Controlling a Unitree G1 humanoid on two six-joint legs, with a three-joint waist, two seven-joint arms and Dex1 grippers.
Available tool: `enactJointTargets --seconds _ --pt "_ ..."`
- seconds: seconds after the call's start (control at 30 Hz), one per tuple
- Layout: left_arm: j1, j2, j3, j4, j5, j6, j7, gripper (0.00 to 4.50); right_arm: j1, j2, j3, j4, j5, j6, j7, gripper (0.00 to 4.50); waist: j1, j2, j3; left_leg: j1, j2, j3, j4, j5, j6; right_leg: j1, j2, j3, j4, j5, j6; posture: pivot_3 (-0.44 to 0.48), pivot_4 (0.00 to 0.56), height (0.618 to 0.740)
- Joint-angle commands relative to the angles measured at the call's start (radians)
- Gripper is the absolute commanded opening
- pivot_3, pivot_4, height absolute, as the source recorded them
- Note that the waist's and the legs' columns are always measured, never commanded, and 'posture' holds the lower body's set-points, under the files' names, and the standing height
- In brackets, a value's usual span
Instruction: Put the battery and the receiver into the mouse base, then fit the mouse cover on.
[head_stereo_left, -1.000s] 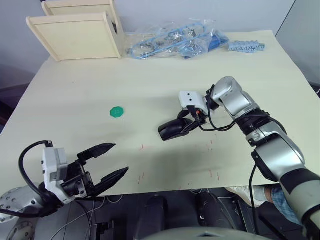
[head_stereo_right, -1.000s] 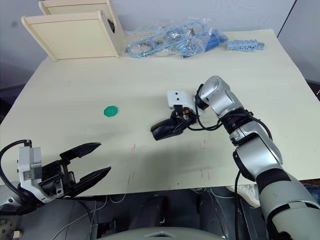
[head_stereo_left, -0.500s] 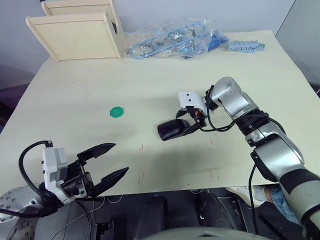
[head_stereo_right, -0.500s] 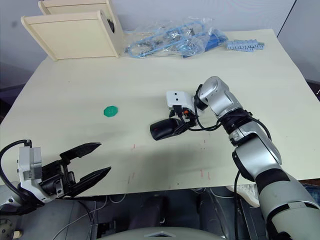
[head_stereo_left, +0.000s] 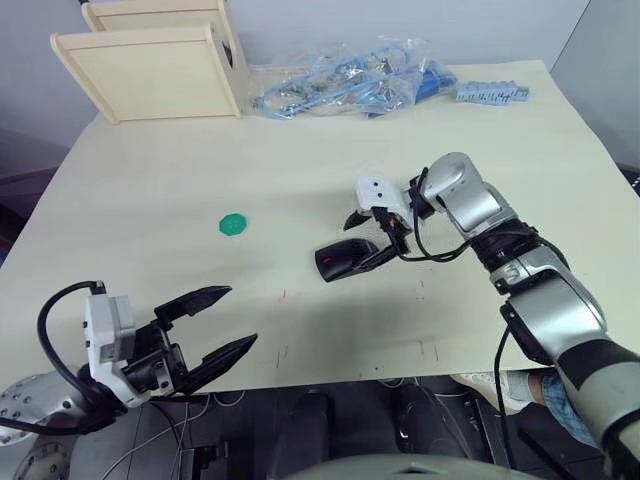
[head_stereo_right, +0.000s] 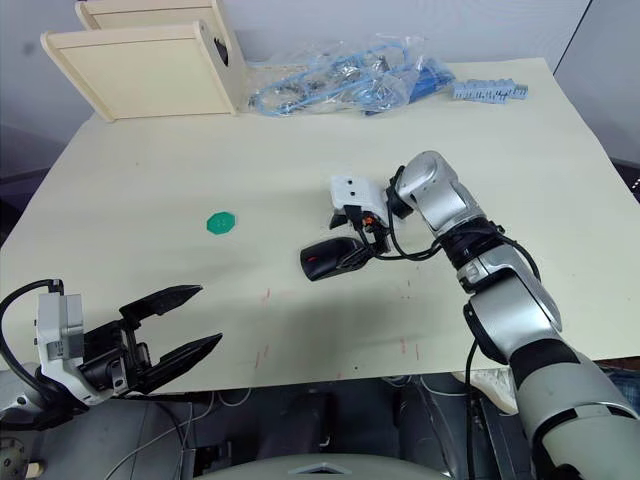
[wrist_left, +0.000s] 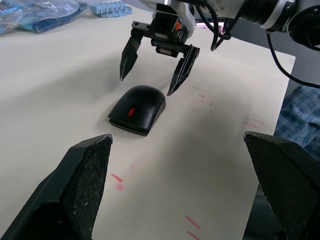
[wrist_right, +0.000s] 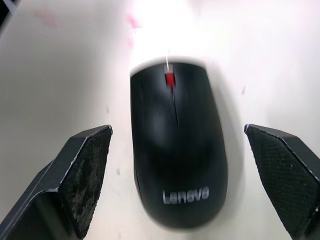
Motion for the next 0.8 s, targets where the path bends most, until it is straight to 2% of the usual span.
enactJointTargets --seconds 0.03,0.1,0.2,0.57,0.6,0.67,0.8 --pt "0.014 -0.003 0.004 0.007 0.003 -0.018 -0.007 4.5 0.01 0.02 -0.039 -0.094 0.062 0.051 -0.001 4.47 0.0 0.0 0.0 0.0 0.0 0.0 0.0 0.0 0.0 0.0 0.0 0.0 0.0 0.0 0.0 0.0 0.15 0.74" --pt "0.018 -0.005 0.005 0.009 0.004 -0.02 -0.009 4.5 0.02 0.027 -0.035 -0.121 0.068 0.082 -0.013 4.47 0.0 0.0 0.0 0.0 0.0 0.0 0.0 0.0 0.0 0.0 0.0 0.0 0.0 0.0 0.0 0.0 0.15 0.74" --pt "0.023 -0.008 0.007 0.013 0.007 -0.024 -0.011 4.5 0.035 0.048 -0.025 -0.152 0.067 0.107 -0.053 3.14 0.0 0.0 0.0 0.0 0.0 0.0 0.0 0.0 0.0 0.0 0.0 0.0 0.0 0.0 0.0 0.0 0.15 0.74" --pt "0.032 -0.009 0.009 0.026 0.014 -0.036 -0.016 4.5 0.049 0.11 0.041 -0.203 0.038 0.199 -0.131 3.14 0.0 0.0 0.0 0.0 0.0 -0.001 0.0 0.0 0.0 0.0 0.0 0.0 0.0 0.0 0.0 0.0 0.15 0.74" --pt "0.033 -0.009 0.01 0.026 0.014 -0.036 -0.016 4.5 0.048 0.111 0.045 -0.205 0.038 0.204 -0.132 2.59 0.0 0.0 0.0 0.0 0.0 -0.001 0.0 0.0 0.0 0.0 0.0 -0.001 0.0 0.0 0.0 0.0 0.15 0.74" --pt "0.035 -0.008 0.012 0.025 0.014 -0.036 -0.017 4.5 0.046 0.113 0.061 -0.212 0.028 0.201 -0.136 1.83 0.0 0.0 0.0 0.0 0.0 -0.001 0.0 0.0 0.0 0.0 0.0 -0.001 0.0 0.0 0.0 0.0 0.15 0.74" --pt "0.032 -0.006 0.01 0.027 0.018 -0.036 -0.015 4.5 0.038 0.128 0.078 -0.201 0.009 0.195 -0.161 1.83 0.0 0.0 0.0 0.0 0.0 -0.001 0.0 0.0 0.0 0.0 0.0 -0.001 0.0 0.0 0.0 0.0 0.15 0.74"
